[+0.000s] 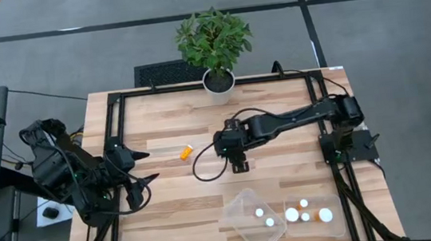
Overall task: Pick and place medicine bottles into bin by pill shape (circle, oval)
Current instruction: Put the yellow pill bottle into the left transparent bin
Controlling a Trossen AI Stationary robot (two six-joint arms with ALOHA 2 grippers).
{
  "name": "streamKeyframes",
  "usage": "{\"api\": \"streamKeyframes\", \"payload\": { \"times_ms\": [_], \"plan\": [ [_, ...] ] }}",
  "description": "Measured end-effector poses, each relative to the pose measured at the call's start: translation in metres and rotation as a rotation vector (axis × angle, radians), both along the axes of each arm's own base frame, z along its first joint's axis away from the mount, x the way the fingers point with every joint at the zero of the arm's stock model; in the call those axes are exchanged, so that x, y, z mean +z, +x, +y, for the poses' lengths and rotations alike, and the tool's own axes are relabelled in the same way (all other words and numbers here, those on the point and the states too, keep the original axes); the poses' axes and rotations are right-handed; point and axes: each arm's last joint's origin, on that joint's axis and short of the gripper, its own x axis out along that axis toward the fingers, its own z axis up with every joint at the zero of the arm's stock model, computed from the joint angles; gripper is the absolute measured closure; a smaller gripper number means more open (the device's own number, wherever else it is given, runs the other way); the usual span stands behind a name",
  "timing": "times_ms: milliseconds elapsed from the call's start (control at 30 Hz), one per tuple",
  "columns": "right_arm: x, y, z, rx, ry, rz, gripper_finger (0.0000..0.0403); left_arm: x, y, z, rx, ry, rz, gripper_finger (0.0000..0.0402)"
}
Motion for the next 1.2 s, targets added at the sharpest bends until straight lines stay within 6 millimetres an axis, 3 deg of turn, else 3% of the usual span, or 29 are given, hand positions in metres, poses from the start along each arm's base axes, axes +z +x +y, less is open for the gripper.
{"api": "streamKeyframes", "payload": {
  "times_ms": [233,433,1000,1200],
  "plan": [
    [-0.033,0.019,-0.008,0.05,0.024,0.04,0.0184,-0.01,0.002,-0.003,0.022,-0.003,0.021,0.0107],
    [-0.049,0.032,-0.018,0.063,0.061,0.018,0.0185,-0.014,0.002,-0.003,0.033,-0.015,0.026,0.0107],
    [-0.078,0.045,-0.037,0.103,0.061,0.027,0.0184,-0.004,-0.008,0.009,0.037,-0.037,-0.019,0.0107],
    [-0.077,0.047,-0.036,0.108,0.066,0.006,0.0186,0.0,-0.014,0.016,0.035,-0.05,-0.039,0.0107]
  ]
}}
